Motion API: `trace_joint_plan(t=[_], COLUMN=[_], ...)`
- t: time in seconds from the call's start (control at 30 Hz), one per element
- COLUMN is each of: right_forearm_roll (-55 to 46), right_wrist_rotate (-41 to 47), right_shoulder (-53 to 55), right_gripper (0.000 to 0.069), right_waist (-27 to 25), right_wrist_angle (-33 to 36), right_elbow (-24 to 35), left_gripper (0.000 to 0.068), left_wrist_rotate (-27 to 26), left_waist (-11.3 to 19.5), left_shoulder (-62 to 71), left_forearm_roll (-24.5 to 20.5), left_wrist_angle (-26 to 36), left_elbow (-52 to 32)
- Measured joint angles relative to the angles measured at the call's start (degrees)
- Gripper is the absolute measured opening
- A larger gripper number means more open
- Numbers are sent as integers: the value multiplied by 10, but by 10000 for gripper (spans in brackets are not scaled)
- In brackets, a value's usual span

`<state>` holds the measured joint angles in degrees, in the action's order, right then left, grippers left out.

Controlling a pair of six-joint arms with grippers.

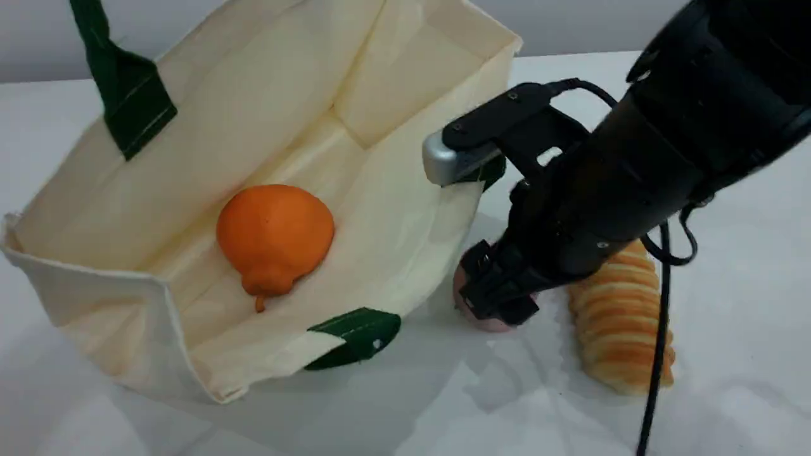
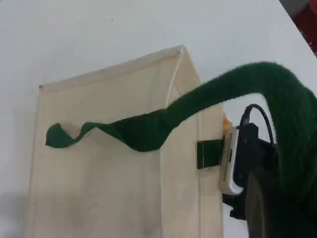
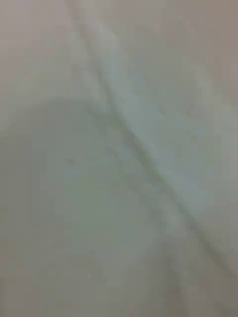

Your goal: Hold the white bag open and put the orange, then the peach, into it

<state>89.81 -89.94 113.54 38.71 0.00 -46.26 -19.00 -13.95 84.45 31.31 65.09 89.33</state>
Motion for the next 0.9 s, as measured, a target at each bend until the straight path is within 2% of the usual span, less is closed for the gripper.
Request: trace_joint_plan(t=[0.2, 0.47, 0.8, 0.9], right_forearm_roll=[0, 0, 0, 0], right_wrist_rotate=[0, 0, 0, 0], right_shoulder=[5, 13, 40, 42], right_gripper=[527, 421, 415, 377], right_waist=[0, 0, 0, 0], right_wrist_angle=[0, 0, 0, 0], right_elbow=[-11, -17, -24, -24], left_gripper=[62, 62, 62, 62], left_wrist_rotate=[0, 0, 0, 0], left_waist=[0, 0, 0, 0], left_shoulder=[0, 0, 0, 0], left_forearm_roll=[0, 0, 0, 0], left_wrist_angle=[0, 1, 3, 4], left_elbow=[0, 0, 0, 0])
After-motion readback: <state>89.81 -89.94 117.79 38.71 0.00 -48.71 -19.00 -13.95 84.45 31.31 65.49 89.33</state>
